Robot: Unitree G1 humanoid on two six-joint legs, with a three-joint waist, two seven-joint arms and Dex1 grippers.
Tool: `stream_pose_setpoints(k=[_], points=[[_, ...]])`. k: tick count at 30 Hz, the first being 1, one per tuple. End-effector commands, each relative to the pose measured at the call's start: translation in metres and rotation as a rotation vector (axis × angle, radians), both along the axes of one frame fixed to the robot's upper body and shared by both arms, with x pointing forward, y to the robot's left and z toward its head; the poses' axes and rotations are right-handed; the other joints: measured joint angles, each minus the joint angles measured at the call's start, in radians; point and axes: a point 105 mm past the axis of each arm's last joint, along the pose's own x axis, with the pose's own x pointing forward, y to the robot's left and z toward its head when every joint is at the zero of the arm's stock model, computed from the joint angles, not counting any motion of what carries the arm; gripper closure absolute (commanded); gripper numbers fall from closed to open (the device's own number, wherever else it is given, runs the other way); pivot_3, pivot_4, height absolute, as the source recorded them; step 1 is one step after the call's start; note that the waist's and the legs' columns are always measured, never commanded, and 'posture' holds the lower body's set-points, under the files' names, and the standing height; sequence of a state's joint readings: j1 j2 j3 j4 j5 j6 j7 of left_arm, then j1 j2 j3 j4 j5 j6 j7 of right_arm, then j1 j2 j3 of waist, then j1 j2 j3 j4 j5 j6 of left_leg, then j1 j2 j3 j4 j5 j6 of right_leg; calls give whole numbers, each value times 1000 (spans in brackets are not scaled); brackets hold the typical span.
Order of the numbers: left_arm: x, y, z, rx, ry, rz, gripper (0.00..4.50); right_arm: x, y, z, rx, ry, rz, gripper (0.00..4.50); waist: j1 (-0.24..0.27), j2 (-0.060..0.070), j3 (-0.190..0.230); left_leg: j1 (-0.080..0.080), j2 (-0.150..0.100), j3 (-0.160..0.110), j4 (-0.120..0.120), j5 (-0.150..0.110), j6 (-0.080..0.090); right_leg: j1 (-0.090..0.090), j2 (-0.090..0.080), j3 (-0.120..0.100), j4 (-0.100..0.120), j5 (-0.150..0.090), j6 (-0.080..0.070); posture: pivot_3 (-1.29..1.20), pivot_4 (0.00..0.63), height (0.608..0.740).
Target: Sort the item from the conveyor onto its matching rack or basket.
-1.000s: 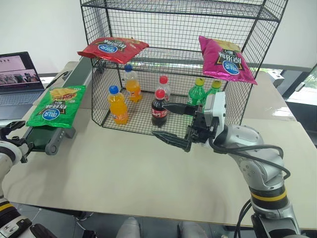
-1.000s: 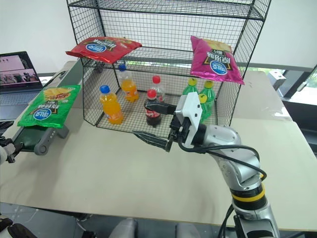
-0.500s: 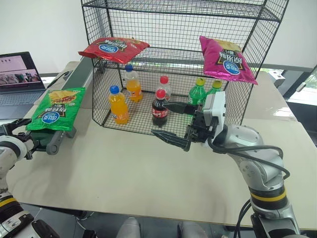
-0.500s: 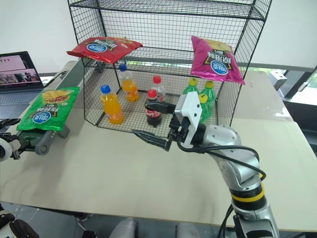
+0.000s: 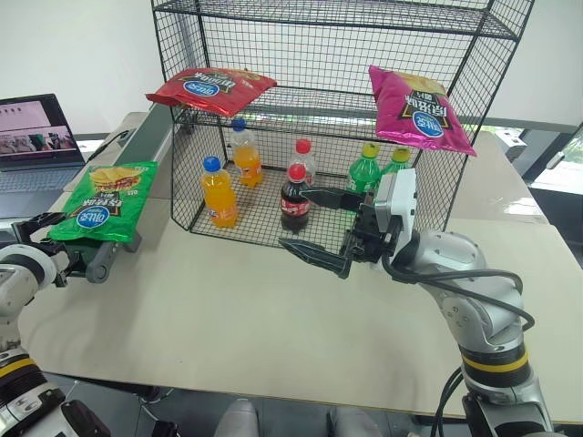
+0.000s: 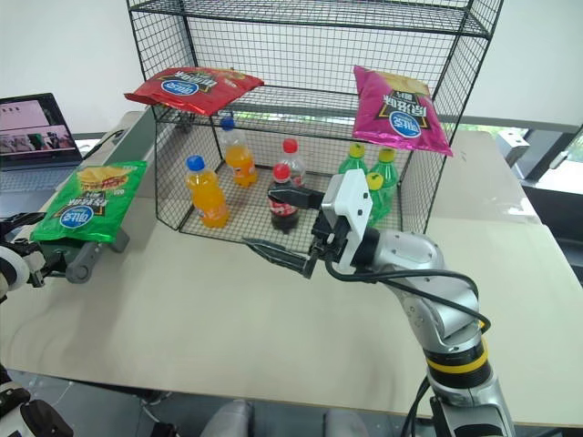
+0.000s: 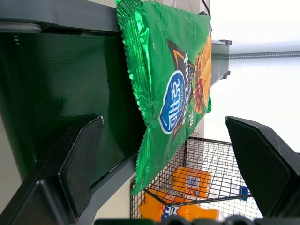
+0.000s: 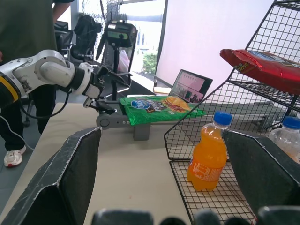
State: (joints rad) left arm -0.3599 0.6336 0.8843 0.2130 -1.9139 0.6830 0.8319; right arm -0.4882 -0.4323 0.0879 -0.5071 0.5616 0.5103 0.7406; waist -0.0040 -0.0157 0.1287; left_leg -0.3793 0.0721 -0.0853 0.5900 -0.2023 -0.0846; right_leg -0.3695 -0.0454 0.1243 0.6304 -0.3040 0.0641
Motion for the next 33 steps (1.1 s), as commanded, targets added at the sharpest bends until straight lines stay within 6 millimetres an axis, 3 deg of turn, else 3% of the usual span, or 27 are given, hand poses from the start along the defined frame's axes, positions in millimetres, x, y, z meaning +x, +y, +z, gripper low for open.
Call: stream_pose_setpoints(k=[1, 28, 31, 33], points=[[1, 1, 12, 12, -32, -4, 36, -7, 1, 9, 14, -52, 9, 0, -2, 0, 0, 0, 0, 0, 0, 0, 0, 0, 0, 0, 0, 0, 0, 0, 150, 740], [1, -2, 15, 34, -68, -14, 36, -9, 2, 14, 35, -55, 39, 0, -9, 0, 0, -1, 0, 0, -1, 0, 0, -2, 0, 0, -1, 0, 0, 0, 150, 740], [0, -2, 17, 43, -78, -12, 851, -10, 3, 16, 46, -56, 55, 0, -10, 0, 0, -1, 0, 0, -2, 0, 0, -2, 0, 0, -1, 0, 0, 0, 150, 740], [-1, -2, 17, 45, -81, -9, 1727, -11, 3, 16, 44, -58, 61, 0, -10, 0, 0, -1, 0, 0, -1, 0, 0, -2, 0, 0, -1, 0, 0, 0, 150, 740]])
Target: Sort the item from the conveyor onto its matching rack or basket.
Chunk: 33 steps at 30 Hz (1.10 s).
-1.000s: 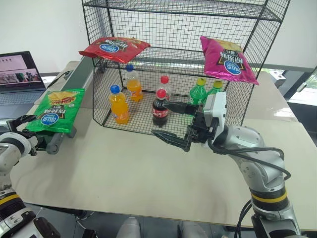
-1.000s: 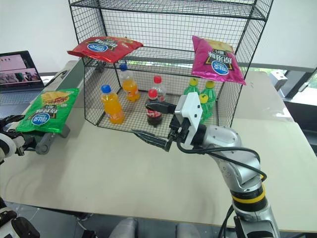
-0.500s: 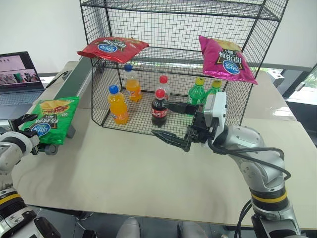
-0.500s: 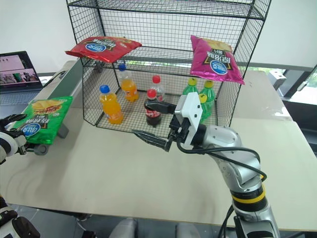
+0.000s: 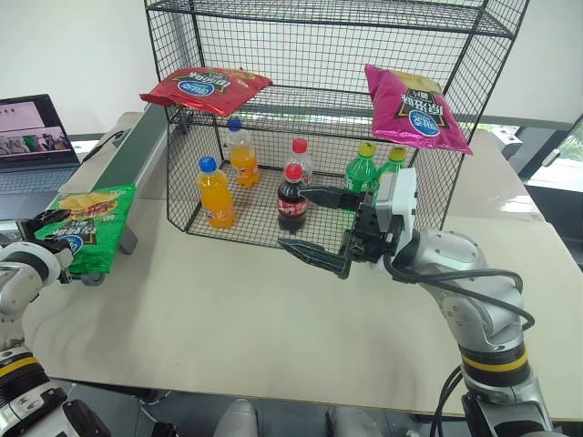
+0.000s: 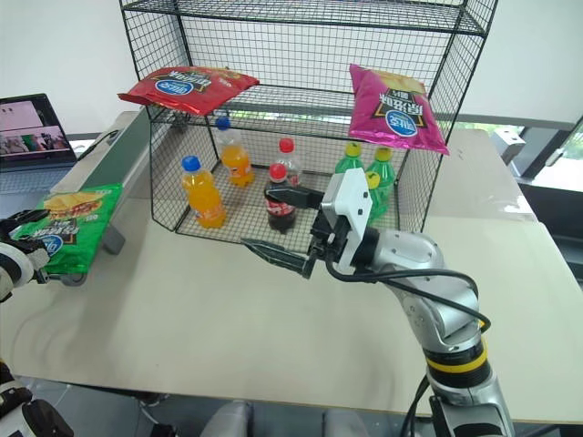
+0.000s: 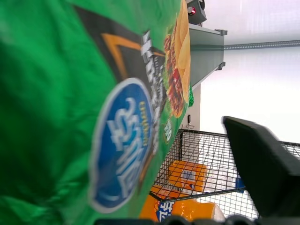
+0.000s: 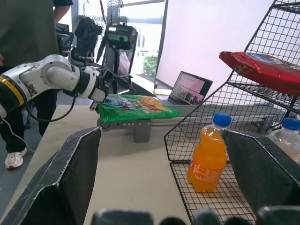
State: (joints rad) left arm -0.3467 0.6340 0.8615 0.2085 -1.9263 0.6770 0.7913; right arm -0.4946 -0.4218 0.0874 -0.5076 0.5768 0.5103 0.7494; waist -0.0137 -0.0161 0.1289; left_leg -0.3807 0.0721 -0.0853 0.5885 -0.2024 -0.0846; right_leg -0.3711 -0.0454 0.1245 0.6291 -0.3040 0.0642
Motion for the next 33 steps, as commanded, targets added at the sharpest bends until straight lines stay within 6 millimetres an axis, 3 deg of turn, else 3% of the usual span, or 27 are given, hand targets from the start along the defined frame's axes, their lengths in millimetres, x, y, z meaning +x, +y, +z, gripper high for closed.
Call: stream_pose_setpoints(k=[1, 5, 6, 10, 16, 18, 25, 29, 33], points=[[-4, 2, 17, 38, -55, 11, 2220, -8, 0, 14, 29, -58, 37, 0, 0, 0, 0, 0, 0, 0, 0, 0, 0, 0, 0, 0, 0, 0, 0, 0, 150, 740], [-5, 2, 18, 44, -63, 12, 4128, -8, 1, 14, 31, -58, 44, 0, 0, 0, 0, 0, 0, 0, 0, 0, 0, 0, 0, 0, 0, 0, 0, 0, 150, 740], [-5, 2, 19, 46, -67, 11, 4427, -8, 1, 14, 31, -59, 45, 0, 0, 0, 0, 0, 0, 0, 0, 0, 0, 0, 0, 0, 0, 0, 0, 0, 150, 740], [-4, -6, 34, 118, -130, -36, 4427, -8, 2, 14, 32, -61, 46, 0, 0, 0, 0, 0, 0, 0, 0, 0, 0, 0, 0, 0, 0, 0, 0, 0, 150, 740], [-12, -28, 103, 281, -476, -117, 4427, -7, 0, 15, 38, -69, 40, 0, 0, -4, 2, -1, 0, 0, 0, 0, -1, -1, 0, 0, -1, 0, 0, 0, 150, 740], [-13, -47, 119, 348, -550, -206, 4427, -7, -1, 16, 42, -74, 34, 0, -2, -4, 2, -1, 0, 0, -1, 0, -1, -1, 0, 0, -1, 0, 0, 0, 150, 740], [-16, -161, 153, 579, -792, -731, 4427, -3, -12, 22, 67, -106, -57, 0, 3, -4, 3, -3, 0, 0, -1, 0, -1, -1, 0, 0, -2, 0, 0, 0, 150, 740], [-16, -216, 173, 609, -913, -952, 4427, 2, -24, 26, 86, -131, -190, 0, -1, -3, 3, -3, 0, 0, -2, 0, -1, -1, 0, 0, -2, 0, 0, 0, 150, 740], [-9, -253, 200, 552, -1030, -1072, 4427, 6, -42, 36, 123, -165, -390, 0, -1, -3, 3, -3, 0, 0, -2, 0, 0, -1, 0, 0, -3, 0, 0, 0, 150, 740]])
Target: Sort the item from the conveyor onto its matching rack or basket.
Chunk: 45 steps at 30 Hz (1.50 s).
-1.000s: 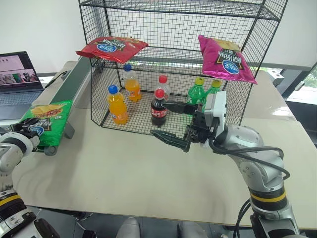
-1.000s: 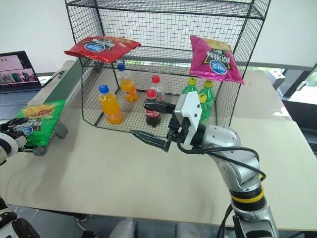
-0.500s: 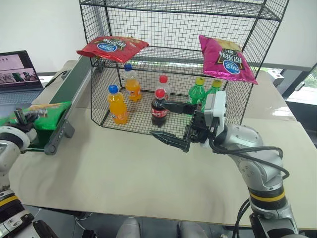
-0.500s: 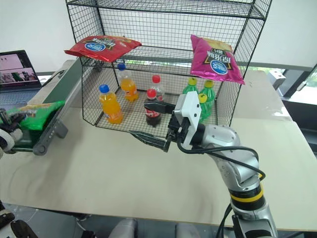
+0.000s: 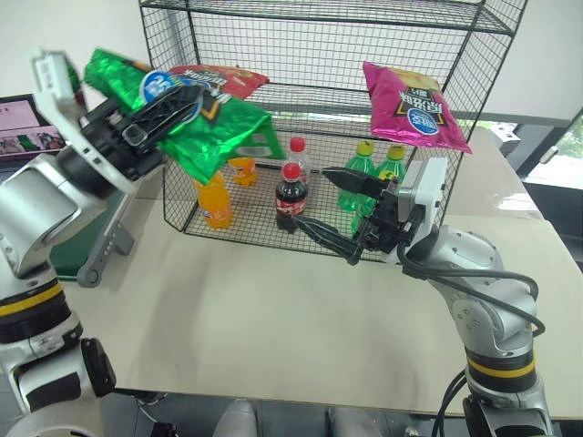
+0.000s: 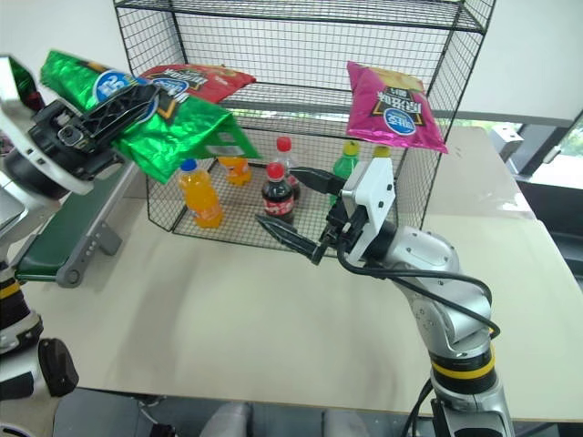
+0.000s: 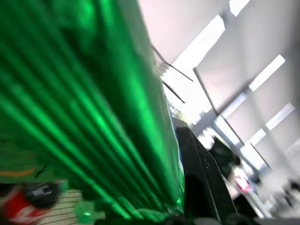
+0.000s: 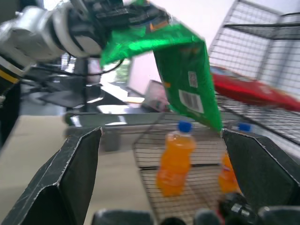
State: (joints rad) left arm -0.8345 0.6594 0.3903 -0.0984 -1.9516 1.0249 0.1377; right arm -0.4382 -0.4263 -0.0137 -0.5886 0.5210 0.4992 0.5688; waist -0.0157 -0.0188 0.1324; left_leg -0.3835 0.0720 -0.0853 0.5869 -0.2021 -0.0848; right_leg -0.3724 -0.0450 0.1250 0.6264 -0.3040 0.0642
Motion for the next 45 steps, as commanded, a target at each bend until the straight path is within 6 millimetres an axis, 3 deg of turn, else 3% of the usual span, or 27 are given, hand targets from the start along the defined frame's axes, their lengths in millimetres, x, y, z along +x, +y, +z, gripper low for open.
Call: stream_pose_setpoints(k=[1, 6, 10, 12, 17, 23, 31, 38, 45], points=[[0, -21, 26, -31, -72, -106, 4427, -5, -15, 26, 68, -93, -158, 0, -1, 0, 0, 0, 0, 0, 0, 0, 0, 0, 0, 0, 0, 0, 0, 0, 150, 740], [43, -39, 54, -96, -120, -21, 4427, -10, -30, 57, 184, -204, -326, 0, -2, 2, 0, 0, -1, 0, 0, 0, 0, 0, 0, 1, 0, 0, 0, 0, 150, 740], [67, -55, 59, -95, -188, 72, 4427, -10, -37, 62, 173, -259, -424, 0, 1, 2, 0, 0, -1, 0, 0, 0, 0, 0, 0, 1, -1, 0, 0, 0, 150, 740], [76, -64, 48, -86, -194, 105, 4427, -8, -37, 57, 170, -243, -441, 0, 2, 2, 0, -1, -2, 0, 0, 0, 0, 0, 0, 1, -2, 0, 0, 0, 150, 740], [88, -73, -7, -57, -65, 134, 4427, -7, -31, 46, 164, -198, -436, 0, -2, 3, 0, -1, -1, 0, 0, 0, 0, 0, 0, 2, -3, 0, 0, 0, 150, 740], [91, -65, -54, -102, 159, 189, 4427, -7, -27, 40, 155, -184, -422, 0, 0, 3, 1, -2, -1, 0, 3, 0, 1, 0, 0, 2, -1, 0, 1, 0, 150, 740], [94, -72, -51, -127, 220, 214, 4427, -6, -23, 32, 127, -173, -409, 0, 5, 3, 1, -1, -2, 0, 4, 0, 1, 1, 0, 1, -1, 0, 2, 0, 150, 740], [116, -90, -43, -219, 303, 252, 4427, -2, -20, 23, 131, -140, -427, 0, 3, 2, 1, -1, -2, 0, 4, 0, 1, 1, 0, 1, -2, 0, 1, 0, 150, 740], [133, -91, -49, -294, 418, 373, 4427, -1, -24, 23, 132, -142, -456, 0, 1, 2, 1, -1, -2, 0, 3, 0, 1, 1, 0, 2, -3, 0, 2, 0, 150, 740]])
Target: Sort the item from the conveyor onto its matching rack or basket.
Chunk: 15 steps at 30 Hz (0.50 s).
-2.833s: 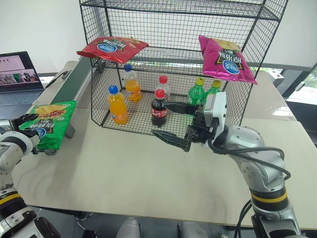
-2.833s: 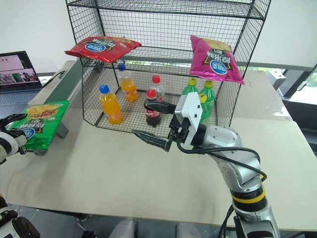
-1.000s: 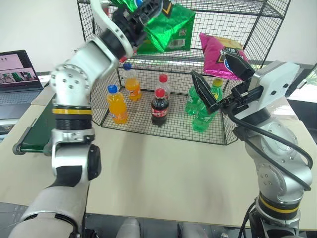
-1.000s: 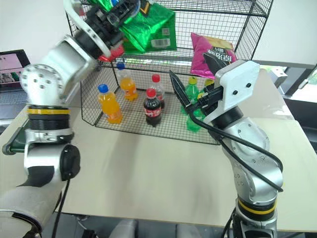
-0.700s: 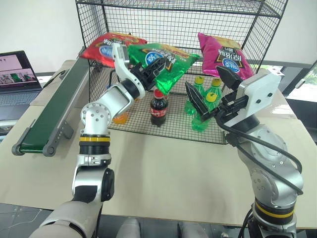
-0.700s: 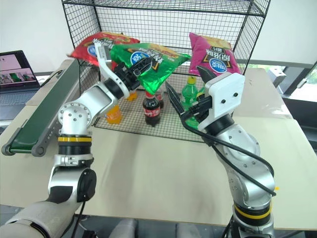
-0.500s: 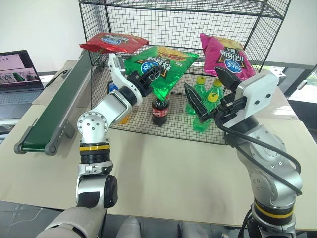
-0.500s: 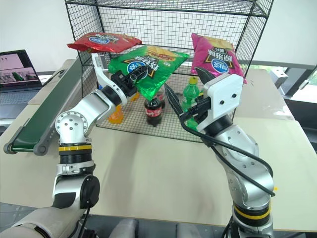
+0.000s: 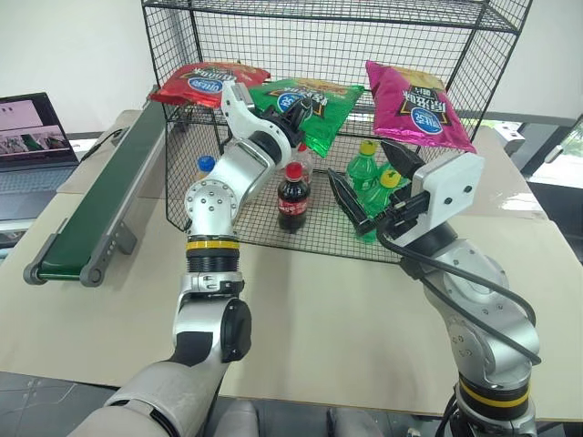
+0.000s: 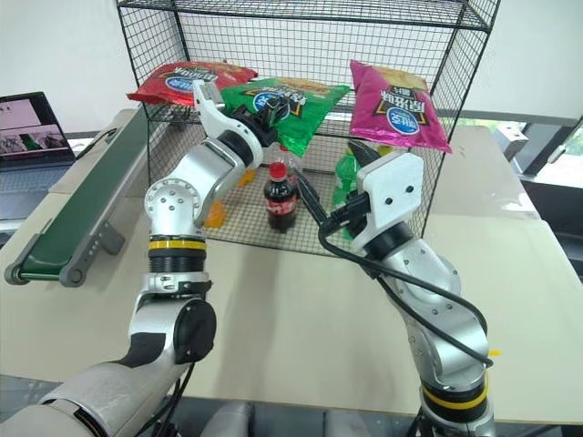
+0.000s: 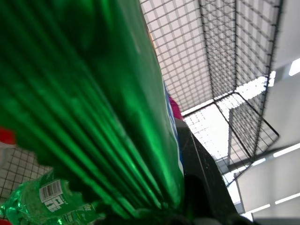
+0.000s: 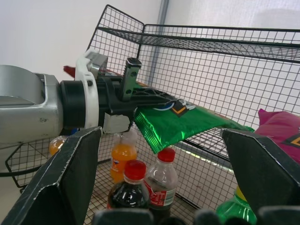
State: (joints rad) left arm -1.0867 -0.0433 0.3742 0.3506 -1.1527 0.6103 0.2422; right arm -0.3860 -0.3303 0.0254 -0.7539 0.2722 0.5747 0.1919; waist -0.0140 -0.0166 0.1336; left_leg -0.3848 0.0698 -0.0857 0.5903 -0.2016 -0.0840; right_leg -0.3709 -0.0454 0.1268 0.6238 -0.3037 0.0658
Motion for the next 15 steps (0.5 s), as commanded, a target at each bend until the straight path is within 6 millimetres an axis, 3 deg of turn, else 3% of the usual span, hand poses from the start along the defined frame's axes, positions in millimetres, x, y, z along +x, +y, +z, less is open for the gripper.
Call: stream_pose_setpoints(k=[1, 6, 7, 10, 15], points=[[-1, 1, 17, -20, -32, 56, 4427, -7, -5, 11, 13, -60, -26, 0, 0, 0, 0, 0, 0, 0, 0, 0, 0, 0, 0, 0, 0, 0, 0, 0, 150, 740], [-7, -10, 24, -37, -57, 33, 4427, -8, -4, 10, 13, -60, -26, 0, 4, 0, 0, 0, 0, 0, 0, 0, 0, 0, 0, 0, 0, 0, 0, 0, 150, 740], [-10, -11, 25, -43, -71, 19, 4200, -7, -3, 10, 15, -58, -23, 0, 2, 0, 0, 0, 0, 0, 0, 0, 0, 0, 0, 0, 0, 0, 0, 0, 150, 740], [-18, -13, 28, -37, -109, -27, 3323, -7, -2, 9, 16, -53, -17, 0, 2, 0, 0, 0, 0, 0, 0, 0, 0, 0, 0, 0, 0, 0, 0, 0, 150, 740], [-27, -11, 24, 7, -124, -72, 965, -7, -1, 8, 18, -48, -5, 0, 1, 0, 0, 0, 0, 0, 0, 0, 0, 0, 0, 0, 0, 0, 0, 0, 150, 740]])
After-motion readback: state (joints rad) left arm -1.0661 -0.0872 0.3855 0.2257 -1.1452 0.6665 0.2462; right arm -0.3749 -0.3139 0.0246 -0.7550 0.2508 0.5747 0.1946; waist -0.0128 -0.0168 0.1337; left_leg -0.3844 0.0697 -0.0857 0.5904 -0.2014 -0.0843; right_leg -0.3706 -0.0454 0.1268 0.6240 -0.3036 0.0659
